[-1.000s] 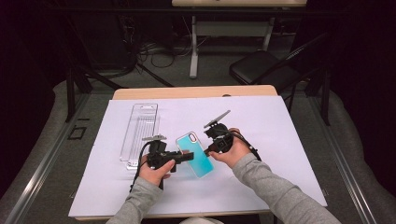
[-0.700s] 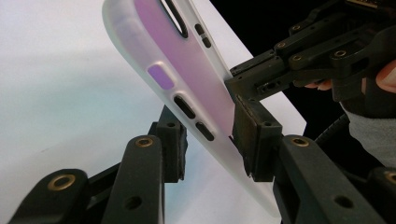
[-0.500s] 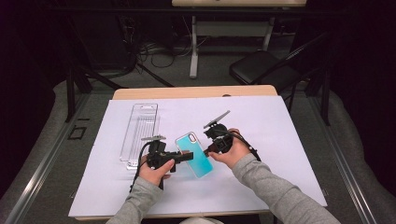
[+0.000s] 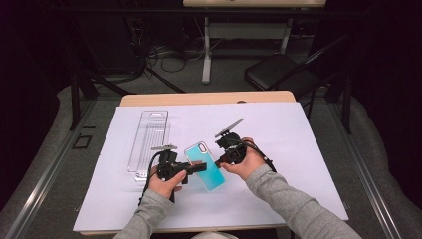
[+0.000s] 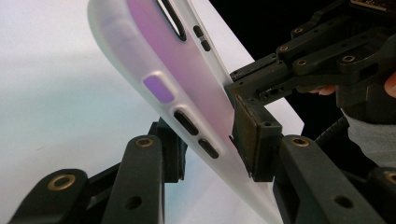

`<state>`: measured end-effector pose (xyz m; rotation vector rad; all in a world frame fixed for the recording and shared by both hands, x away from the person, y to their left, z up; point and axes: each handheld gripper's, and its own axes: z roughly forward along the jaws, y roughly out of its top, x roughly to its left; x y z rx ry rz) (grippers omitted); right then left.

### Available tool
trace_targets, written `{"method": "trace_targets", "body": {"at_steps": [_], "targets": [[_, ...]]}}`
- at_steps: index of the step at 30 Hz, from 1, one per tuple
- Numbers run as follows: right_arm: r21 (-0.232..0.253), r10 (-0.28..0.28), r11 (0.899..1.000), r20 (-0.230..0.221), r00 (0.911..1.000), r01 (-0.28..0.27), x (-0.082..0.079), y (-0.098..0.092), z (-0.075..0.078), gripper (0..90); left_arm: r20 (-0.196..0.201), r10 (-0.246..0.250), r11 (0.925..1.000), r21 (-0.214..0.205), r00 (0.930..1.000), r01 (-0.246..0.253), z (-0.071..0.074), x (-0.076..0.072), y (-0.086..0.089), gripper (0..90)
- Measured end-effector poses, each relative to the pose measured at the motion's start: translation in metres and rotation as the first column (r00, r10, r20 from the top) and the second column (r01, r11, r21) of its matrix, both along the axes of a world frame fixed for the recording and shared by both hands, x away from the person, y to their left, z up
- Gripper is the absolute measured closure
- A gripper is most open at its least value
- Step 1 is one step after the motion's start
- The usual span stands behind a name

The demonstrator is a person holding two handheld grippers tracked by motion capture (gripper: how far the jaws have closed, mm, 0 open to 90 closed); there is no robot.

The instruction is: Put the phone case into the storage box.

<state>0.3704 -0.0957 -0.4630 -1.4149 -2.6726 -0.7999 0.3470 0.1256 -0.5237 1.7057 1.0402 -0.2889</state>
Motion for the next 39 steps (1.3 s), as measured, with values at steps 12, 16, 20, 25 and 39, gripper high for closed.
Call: {"method": "trace_targets", "body": {"at_steps": [12, 16, 20, 25, 39], "targets": [[0.002, 0.000, 1.000, -0.001, 1.0000, 0.000, -0.0002, 0.0006, 0.0000, 87.5, -0.004, 0.005, 1.0000, -0.004, 1.0000, -0.005, -0.0003, -0.0001, 0.0003, 67.4], [0.001, -0.001, 1.000, 0.001, 1.0000, 0.001, 0.0000, 0.0004, -0.0001, 87.5, -0.008, 0.012, 0.9999, -0.008, 0.9999, -0.012, -0.0002, -0.0002, 0.0010, 66.8], [-0.001, -0.001, 1.000, 0.002, 1.0000, 0.001, 0.0001, 0.0001, -0.0001, 87.5, -0.009, 0.012, 0.9999, -0.010, 0.9999, -0.012, -0.0001, -0.0003, 0.0012, 67.0], [0.005, -0.005, 1.000, 0.004, 1.0000, 0.005, 0.0001, 0.0004, -0.0008, 87.5, -0.012, 0.013, 0.9998, -0.012, 0.9998, -0.013, 0.0000, -0.0004, 0.0013, 67.5], [0.001, -0.006, 1.000, -0.005, 1.0000, 0.006, 0.0003, 0.0011, -0.0008, 87.5, -0.028, 0.017, 0.9993, -0.032, 0.9995, -0.018, -0.0010, 0.0000, 0.0027, 69.8]]}}
